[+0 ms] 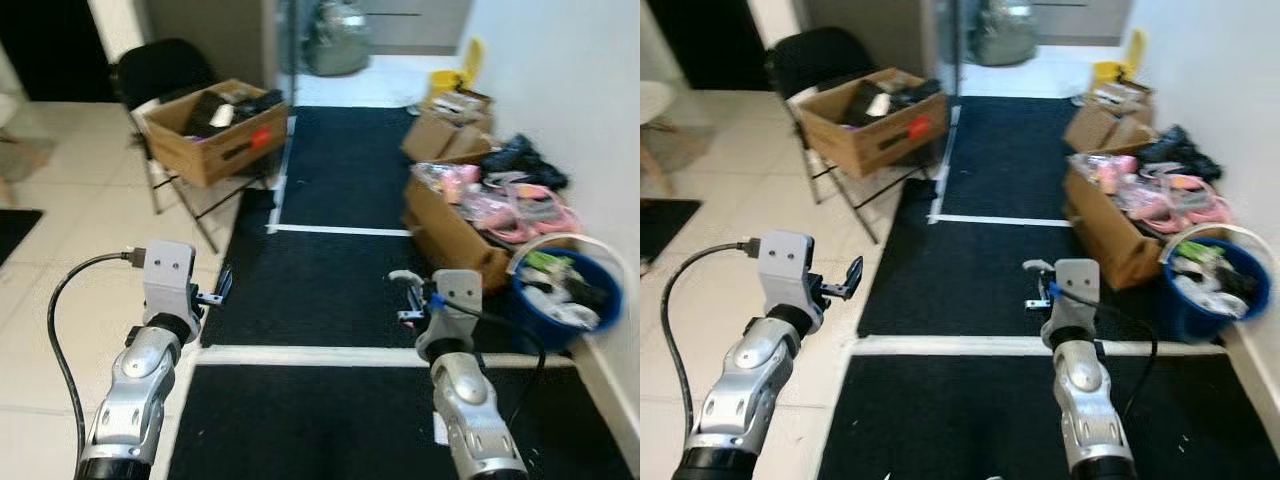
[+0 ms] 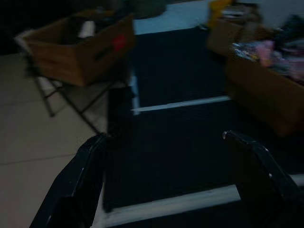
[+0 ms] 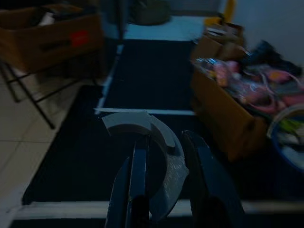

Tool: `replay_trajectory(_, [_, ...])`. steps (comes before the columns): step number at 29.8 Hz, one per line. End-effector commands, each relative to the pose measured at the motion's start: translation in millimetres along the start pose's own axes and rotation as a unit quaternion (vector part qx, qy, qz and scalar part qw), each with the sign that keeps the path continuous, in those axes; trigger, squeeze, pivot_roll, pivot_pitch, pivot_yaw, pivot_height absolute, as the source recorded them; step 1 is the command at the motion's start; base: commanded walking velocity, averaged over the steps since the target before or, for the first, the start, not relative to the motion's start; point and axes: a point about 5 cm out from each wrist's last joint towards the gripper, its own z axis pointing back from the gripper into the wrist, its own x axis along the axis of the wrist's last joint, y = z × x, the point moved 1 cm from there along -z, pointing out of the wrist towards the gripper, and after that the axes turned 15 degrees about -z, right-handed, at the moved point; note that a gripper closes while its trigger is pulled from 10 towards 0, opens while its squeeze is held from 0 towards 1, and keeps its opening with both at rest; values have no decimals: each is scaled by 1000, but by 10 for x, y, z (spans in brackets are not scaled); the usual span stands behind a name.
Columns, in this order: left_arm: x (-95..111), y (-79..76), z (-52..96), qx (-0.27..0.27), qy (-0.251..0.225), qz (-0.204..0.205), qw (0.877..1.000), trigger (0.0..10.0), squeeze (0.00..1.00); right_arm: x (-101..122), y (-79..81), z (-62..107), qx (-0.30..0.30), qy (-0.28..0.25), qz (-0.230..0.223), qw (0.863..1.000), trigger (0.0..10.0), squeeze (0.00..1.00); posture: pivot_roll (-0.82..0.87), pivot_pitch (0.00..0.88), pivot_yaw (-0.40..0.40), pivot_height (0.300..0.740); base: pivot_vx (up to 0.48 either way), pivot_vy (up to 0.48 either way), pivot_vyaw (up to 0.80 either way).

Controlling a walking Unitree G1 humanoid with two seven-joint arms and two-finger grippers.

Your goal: Picking trash to rubbish bin

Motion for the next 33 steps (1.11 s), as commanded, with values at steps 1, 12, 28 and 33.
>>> replay_trajectory(1, [-82,-8,25,0,15,-3,1000,10000,0,-72,-19,20,-1,13,-2,1000,10000,0,-11,94,52,740,0,0,-800])
replay_trajectory(12, [-108,-54,39,-4,13,-13,1000,10000,0,-366,-84,87,-8,92,-10,996,10000,0,-13,98,50,740,0,0,-389])
replay_trajectory(28, [-147,-47,68,7,14,-7,1000,10000,0,-428,-44,89,6,97,-8,995,10000,0,-10,100,42,740,64,0,0])
replay_trajectory(33, [-154,-45,68,11,17,-5,1000,10000,0,-433,-42,89,8,98,-5,995,10000,0,-10,92,46,740,285,0,0])
